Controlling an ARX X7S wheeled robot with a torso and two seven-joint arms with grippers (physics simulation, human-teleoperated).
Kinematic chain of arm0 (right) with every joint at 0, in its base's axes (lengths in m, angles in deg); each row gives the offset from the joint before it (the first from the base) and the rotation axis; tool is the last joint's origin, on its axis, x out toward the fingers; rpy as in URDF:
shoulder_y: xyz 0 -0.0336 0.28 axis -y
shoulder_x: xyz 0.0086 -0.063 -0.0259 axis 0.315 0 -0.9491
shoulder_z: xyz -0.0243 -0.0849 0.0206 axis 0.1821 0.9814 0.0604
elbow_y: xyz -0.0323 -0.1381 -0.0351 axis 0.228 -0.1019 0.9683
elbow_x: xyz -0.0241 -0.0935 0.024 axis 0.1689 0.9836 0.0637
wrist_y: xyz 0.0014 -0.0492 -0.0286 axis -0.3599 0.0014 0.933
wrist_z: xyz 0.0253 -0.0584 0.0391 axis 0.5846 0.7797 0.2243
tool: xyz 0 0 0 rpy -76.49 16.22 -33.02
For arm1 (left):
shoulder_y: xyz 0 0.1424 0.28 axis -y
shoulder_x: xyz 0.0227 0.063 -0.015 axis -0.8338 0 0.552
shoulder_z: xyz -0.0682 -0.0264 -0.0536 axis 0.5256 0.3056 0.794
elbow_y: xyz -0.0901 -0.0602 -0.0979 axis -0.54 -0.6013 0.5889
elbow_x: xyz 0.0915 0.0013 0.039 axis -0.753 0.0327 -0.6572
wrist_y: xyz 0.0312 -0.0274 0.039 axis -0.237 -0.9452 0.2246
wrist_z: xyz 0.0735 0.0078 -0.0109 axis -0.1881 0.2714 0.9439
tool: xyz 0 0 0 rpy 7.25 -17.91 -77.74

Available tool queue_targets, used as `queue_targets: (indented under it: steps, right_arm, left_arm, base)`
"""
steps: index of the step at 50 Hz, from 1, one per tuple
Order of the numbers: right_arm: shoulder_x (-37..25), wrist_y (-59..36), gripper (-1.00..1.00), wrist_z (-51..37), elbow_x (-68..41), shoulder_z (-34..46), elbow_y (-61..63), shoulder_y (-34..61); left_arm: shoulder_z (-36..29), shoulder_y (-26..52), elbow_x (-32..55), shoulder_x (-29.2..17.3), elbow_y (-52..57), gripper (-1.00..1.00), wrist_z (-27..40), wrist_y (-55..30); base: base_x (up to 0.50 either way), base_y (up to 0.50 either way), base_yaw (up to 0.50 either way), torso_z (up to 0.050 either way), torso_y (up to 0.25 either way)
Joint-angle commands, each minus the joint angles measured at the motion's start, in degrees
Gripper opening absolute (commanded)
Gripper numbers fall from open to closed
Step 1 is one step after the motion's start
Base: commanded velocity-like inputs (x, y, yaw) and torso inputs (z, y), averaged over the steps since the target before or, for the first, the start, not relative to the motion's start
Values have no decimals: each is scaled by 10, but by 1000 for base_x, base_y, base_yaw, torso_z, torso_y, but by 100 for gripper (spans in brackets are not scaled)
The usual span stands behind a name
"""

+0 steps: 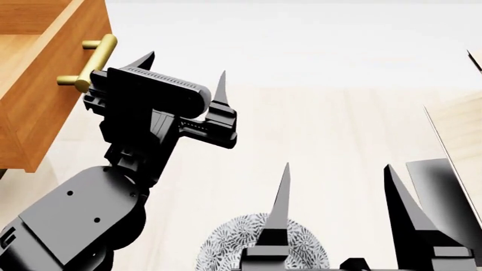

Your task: Close the top drawer of the cabinet.

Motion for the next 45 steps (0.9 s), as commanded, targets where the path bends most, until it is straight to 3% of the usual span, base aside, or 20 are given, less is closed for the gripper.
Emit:
queue_targets:
  steps: [1,45]
  right_arm:
    - [-8,4,100,-11,-2,16,-3,4]
    - [-30,20,100,-36,-10,49,-12,14]
  left_arm:
    - [8,-19,15,-32,43,100,23,-8]
    - [67,4,32,-116,49,100,51,-28]
  base:
    - [0,0,0,0,0]
    - [0,0,0,0,0]
